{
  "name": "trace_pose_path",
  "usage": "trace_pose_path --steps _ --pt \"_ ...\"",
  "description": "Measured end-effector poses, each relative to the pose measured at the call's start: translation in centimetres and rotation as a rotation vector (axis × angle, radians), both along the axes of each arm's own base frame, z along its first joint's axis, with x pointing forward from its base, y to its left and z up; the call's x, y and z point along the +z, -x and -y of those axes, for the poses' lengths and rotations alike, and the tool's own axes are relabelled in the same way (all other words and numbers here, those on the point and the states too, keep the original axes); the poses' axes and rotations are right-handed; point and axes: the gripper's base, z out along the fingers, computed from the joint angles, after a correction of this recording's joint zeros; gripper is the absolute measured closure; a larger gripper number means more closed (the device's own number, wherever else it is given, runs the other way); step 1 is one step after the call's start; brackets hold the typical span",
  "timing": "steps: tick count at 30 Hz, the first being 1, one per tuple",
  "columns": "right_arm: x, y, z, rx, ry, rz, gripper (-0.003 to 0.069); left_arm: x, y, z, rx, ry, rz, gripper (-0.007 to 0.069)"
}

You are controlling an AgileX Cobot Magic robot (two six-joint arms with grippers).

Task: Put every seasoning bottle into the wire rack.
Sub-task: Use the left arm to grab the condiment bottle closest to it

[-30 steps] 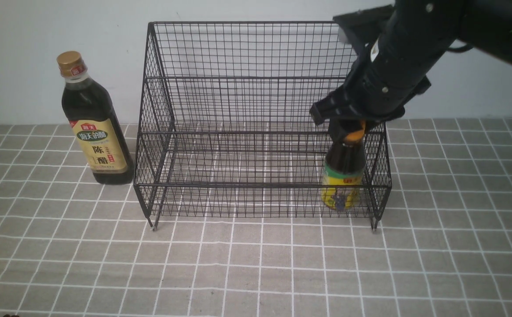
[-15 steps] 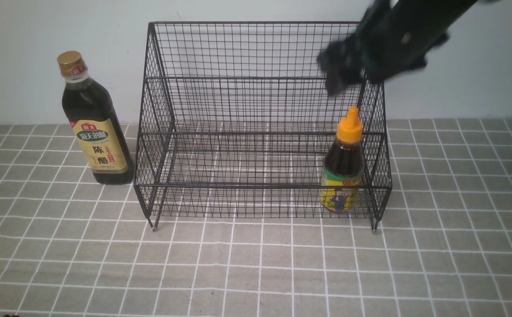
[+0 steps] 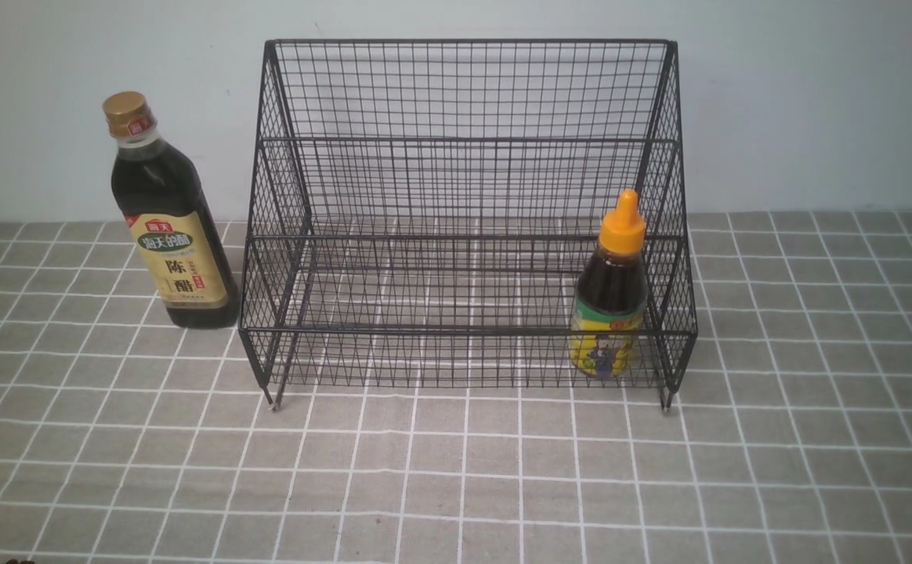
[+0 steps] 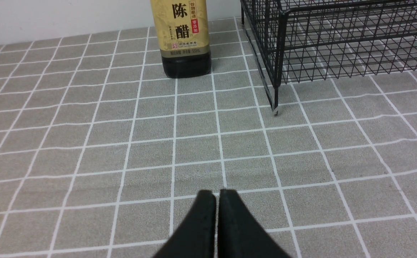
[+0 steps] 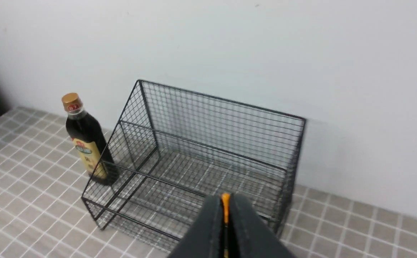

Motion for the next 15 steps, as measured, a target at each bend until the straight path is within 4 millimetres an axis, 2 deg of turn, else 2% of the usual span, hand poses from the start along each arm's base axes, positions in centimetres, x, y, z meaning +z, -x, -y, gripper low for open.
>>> trace_pose_path --steps 2,3,5,7,11,12,13,15 --pt "-2.3 3.4 1.9 -0.011 -0.053 0.155 0.067 0.0 0.0 0.0 0.0 0.0 0.0 0.0631" --pt "-3.0 3.3 1.9 -0.011 -0.049 0.151 0.067 0.0 0.0 0.0 0.0 0.0 0.0 0.0631" --pt "-7.4 6.1 3.2 0.0 -0.134 0.35 0.0671 0.0 0.0 0.0 0.0 0.0 0.0 0.0631" --pt "-10.4 7.2 3.7 0.009 -0.21 0.455 0.0671 0.0 0.0 0.0 0.0 0.0 0.0 0.0631" --pt "-13.9 7.5 3.7 0.025 -0.31 0.497 0.0671 0.0 0.0 0.0 0.0 0.0 0.0 0.0631" --pt "-14.0 7.5 3.7 0.026 -0.315 0.497 0.0671 0.0 0.0 0.0 0.0 0.0 0.0 0.0631" --pt "-15.2 7.1 3.4 0.035 -0.36 0.491 0.0671 0.0 0.0 0.0 0.0 0.0 0.0 0.0631" --pt "-16.1 6.5 3.1 0.038 -0.377 0.465 0.0671 0.0 0.0 0.0 0.0 0.0 0.001 0.0631"
